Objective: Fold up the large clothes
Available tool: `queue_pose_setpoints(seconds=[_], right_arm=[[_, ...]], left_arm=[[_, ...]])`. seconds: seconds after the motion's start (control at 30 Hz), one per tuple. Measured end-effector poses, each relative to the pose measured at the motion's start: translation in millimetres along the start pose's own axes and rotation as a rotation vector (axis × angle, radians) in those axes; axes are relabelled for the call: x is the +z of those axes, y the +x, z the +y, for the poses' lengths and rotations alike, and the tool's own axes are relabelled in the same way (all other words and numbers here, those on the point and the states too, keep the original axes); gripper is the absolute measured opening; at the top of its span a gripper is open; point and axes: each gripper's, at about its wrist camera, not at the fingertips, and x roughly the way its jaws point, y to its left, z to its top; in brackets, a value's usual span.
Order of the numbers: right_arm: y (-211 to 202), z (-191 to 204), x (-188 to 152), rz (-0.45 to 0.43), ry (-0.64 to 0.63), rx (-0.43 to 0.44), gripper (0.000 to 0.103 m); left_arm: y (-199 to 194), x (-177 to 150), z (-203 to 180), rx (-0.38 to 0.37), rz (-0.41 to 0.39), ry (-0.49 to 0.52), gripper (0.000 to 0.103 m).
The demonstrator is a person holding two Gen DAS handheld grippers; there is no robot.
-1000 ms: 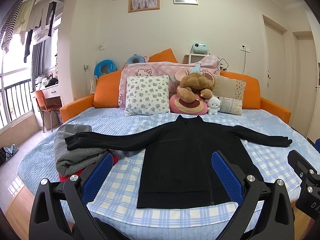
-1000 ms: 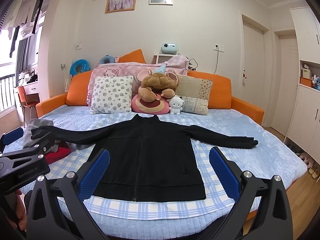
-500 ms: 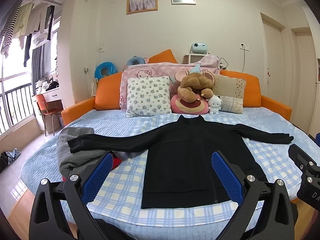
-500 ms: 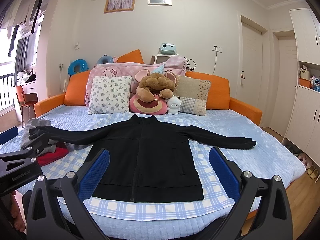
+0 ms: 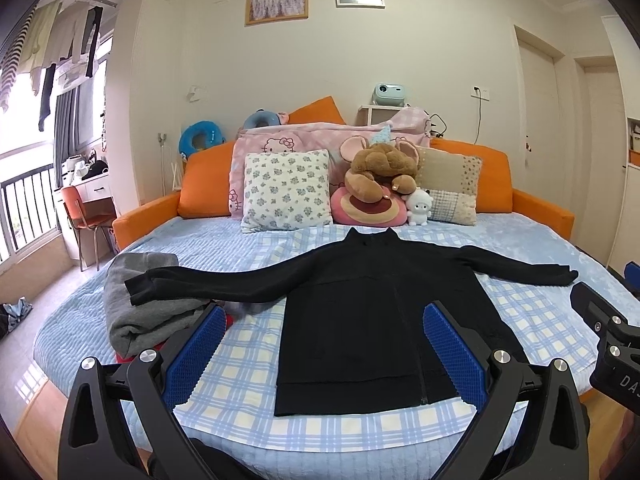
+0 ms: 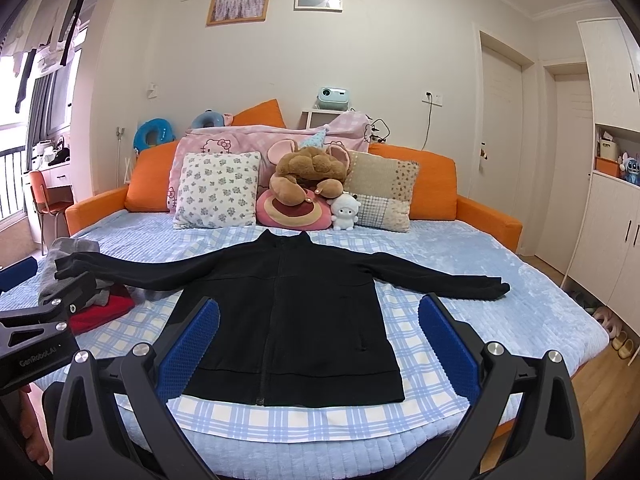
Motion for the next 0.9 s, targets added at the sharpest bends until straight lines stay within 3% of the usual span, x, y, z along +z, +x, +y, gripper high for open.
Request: queue_pose_setpoints(seconds=[0.9], right_arm=[[2.4,-5.8,-2.3,0.01,-0.001,0.003,0.099]], left_arm=[[8.6,0.0,-0.7,0.003,0.023,0.012,0.1]])
